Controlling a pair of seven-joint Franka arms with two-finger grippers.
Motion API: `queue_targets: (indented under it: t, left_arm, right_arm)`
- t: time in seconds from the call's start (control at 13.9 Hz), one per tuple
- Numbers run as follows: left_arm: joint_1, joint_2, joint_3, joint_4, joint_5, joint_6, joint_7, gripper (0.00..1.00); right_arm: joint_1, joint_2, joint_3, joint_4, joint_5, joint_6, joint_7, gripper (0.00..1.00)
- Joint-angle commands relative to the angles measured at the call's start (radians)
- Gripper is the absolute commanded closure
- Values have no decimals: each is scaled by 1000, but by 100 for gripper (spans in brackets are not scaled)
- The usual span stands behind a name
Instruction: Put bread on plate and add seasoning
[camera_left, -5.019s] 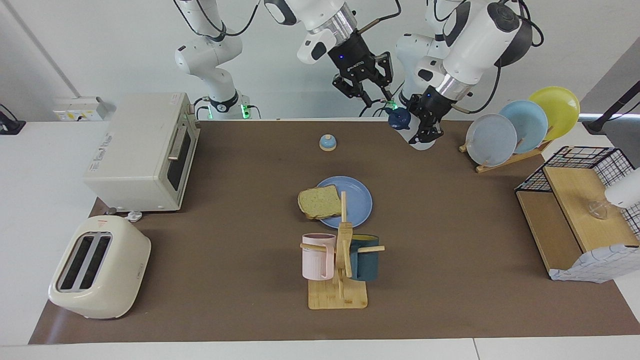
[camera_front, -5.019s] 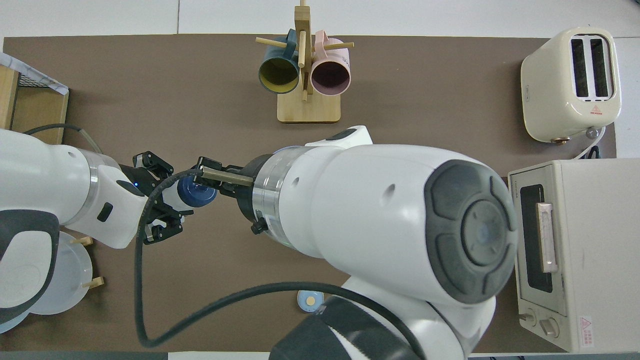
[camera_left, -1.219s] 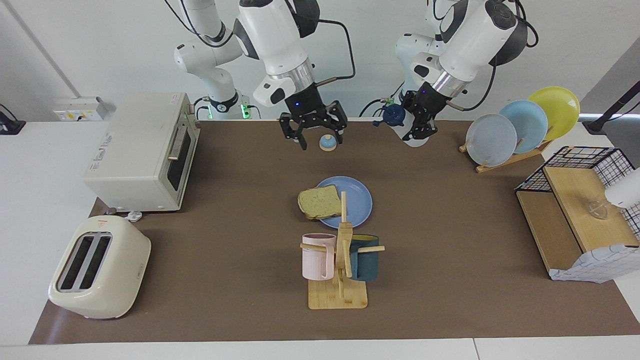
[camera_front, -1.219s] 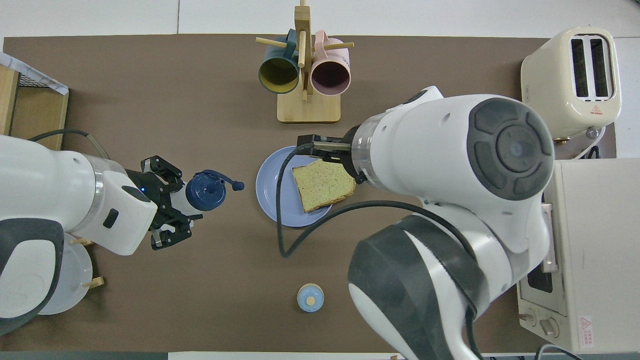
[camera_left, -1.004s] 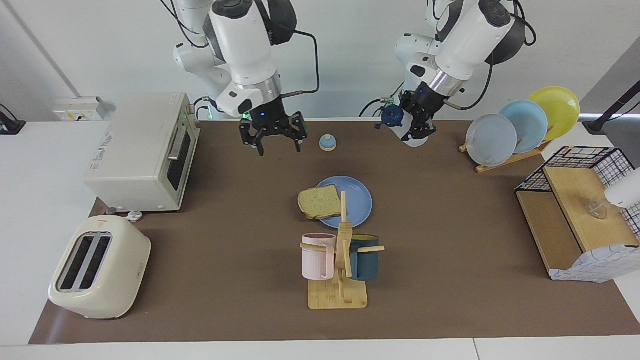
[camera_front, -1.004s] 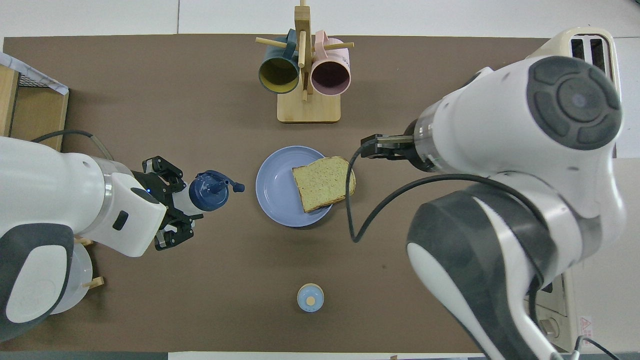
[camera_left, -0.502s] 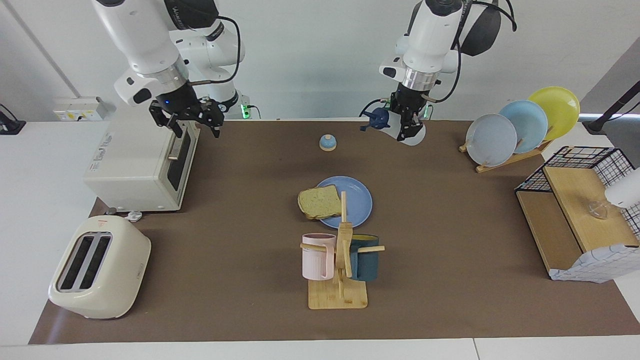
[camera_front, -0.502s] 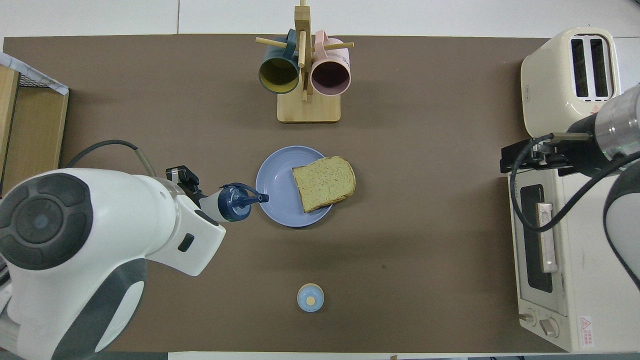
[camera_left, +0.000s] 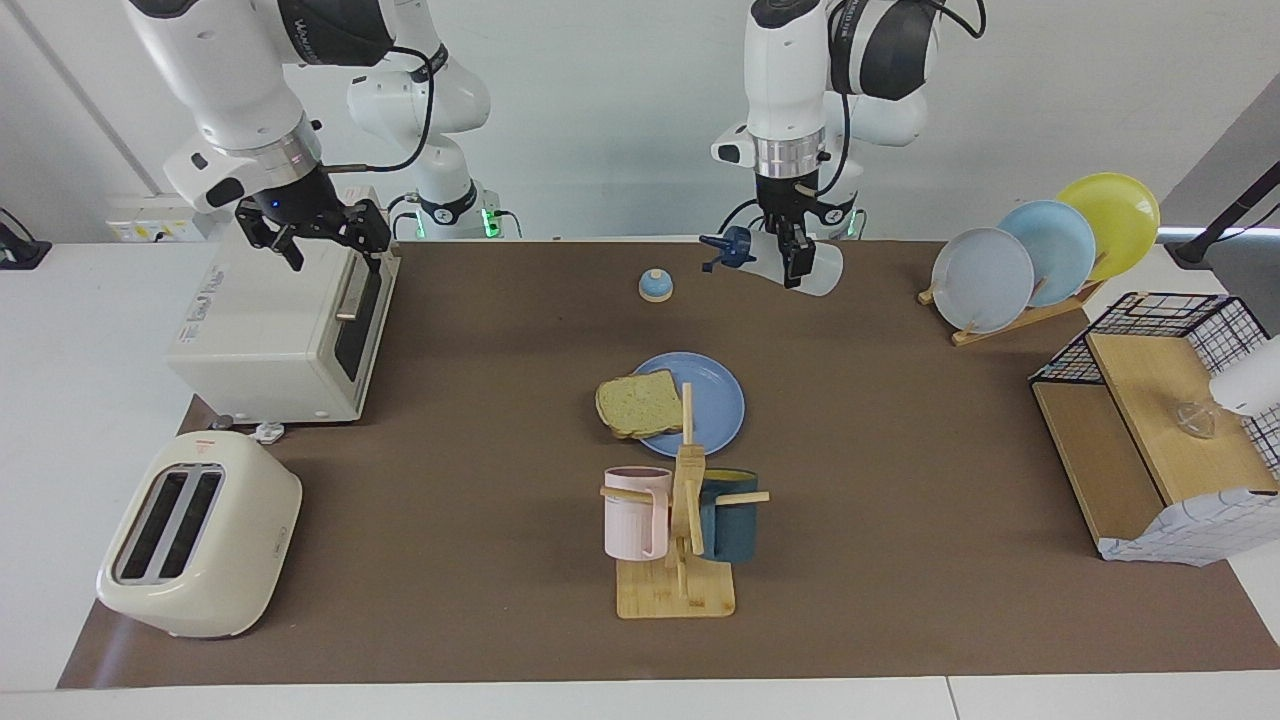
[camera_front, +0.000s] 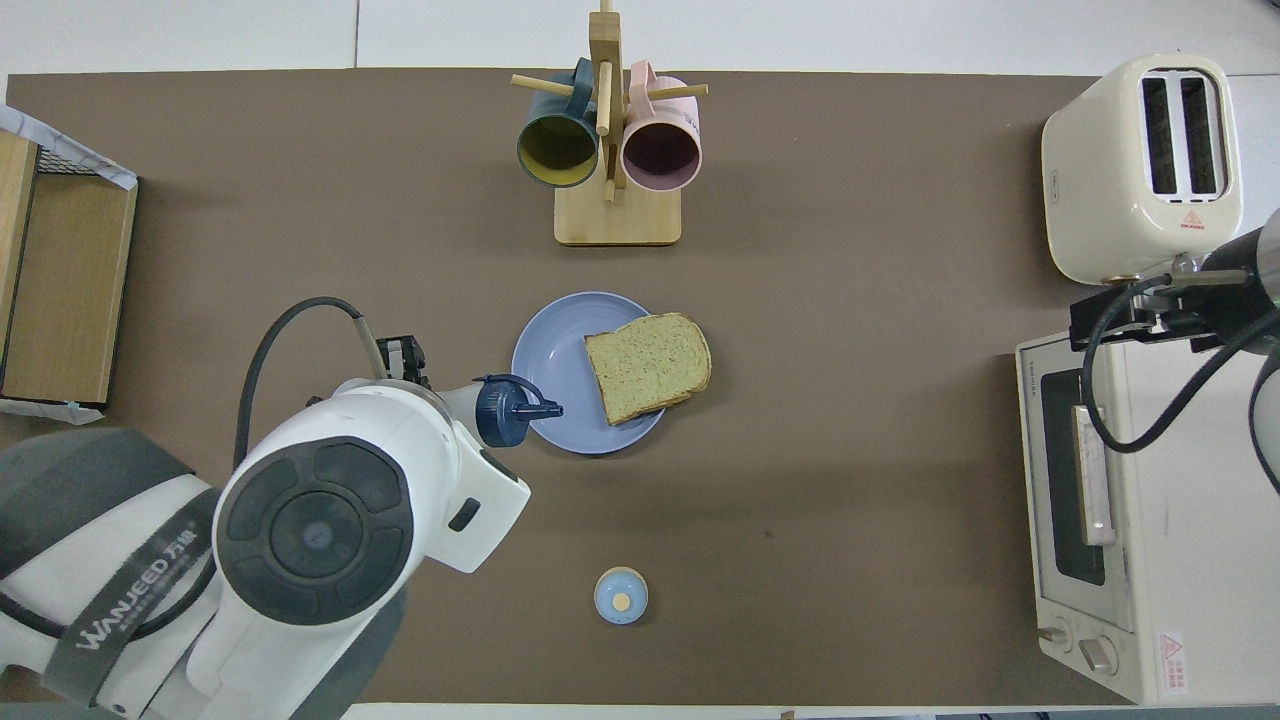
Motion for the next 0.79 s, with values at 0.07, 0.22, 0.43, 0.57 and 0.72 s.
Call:
queue_targets:
  t: [0.07,0.22,0.43,0.57,0.72]
  left_arm:
    - [-12,39,-48,8,120,0,-77,100]
    - [-16,97,-77,46,146,-20,-135,100]
    - [-67,173,-82,89,207,-56,-209,100]
    - [-102,215,-82,103,261,-81,-248,100]
    - [-133,262,-82,135,307,-119,-278,100]
  right_arm:
    - [-11,16,9,23,-11,-10,-32,0]
    - [8,22,0,23,-13,-4,-32,0]
    - [13,50,-16,34,-14,-27,-34,0]
    - [6,67,-22,61,-7,-44,-35,0]
    - [2,50,-14,57,-5,-41,-32,0]
